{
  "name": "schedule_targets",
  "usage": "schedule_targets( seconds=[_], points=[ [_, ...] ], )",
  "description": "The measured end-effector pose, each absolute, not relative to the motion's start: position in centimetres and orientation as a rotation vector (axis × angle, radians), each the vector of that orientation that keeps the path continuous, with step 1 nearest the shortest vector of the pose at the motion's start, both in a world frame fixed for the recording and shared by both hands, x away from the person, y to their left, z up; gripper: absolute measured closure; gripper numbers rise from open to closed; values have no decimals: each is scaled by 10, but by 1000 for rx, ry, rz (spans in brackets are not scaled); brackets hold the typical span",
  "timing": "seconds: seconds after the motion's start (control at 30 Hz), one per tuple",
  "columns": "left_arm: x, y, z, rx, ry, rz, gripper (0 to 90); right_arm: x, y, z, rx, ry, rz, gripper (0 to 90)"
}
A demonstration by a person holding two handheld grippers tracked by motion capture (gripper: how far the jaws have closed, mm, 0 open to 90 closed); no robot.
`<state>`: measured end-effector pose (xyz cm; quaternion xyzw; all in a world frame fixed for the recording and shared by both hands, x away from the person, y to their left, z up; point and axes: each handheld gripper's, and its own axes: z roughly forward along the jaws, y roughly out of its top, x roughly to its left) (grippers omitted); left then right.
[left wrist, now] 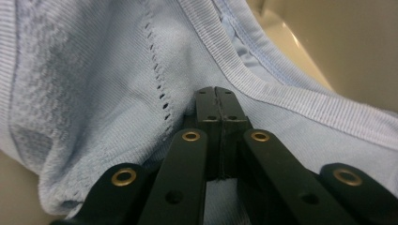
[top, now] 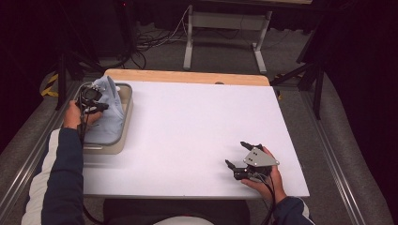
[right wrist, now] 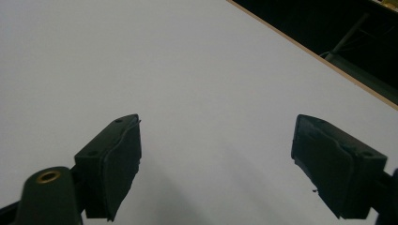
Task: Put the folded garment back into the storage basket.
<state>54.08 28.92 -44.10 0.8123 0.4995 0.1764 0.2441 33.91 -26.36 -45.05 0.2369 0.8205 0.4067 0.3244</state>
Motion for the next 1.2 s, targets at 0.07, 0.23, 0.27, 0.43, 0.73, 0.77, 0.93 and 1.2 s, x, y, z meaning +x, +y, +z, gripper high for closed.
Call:
schedule_targets(
  seconds=[0.07, 0.23, 0.27, 0.43, 0.73, 0.77, 0.93, 1.2],
  points=[
    [541, 288, -442, 2235, 1361, 481, 900, 339, -264, -450, 622, 2150, 1064, 173],
    [542, 286, -445, 2276, 1356, 452, 900, 339, -264, -450, 624, 2147, 1062, 172],
    [543, 286, -446, 2286, 1350, 442, 900, 339, -264, -450, 620, 2145, 1060, 173],
    [543, 286, -447, 2290, 1356, 436, 900, 338, -265, -449, 623, 2141, 1064, 173],
    [542, 286, -444, 2277, 1345, 470, 900, 338, -265, -449, 620, 2142, 1064, 175],
    [541, 286, -442, 2267, 1343, 483, 900, 338, -264, -449, 621, 2142, 1065, 175],
    [535, 285, -436, 2221, 1307, 552, 900, 338, -264, -449, 620, 2144, 1065, 175],
    [525, 285, -425, 2161, 1247, 665, 899, 338, -264, -449, 624, 2142, 1069, 175]
  ],
)
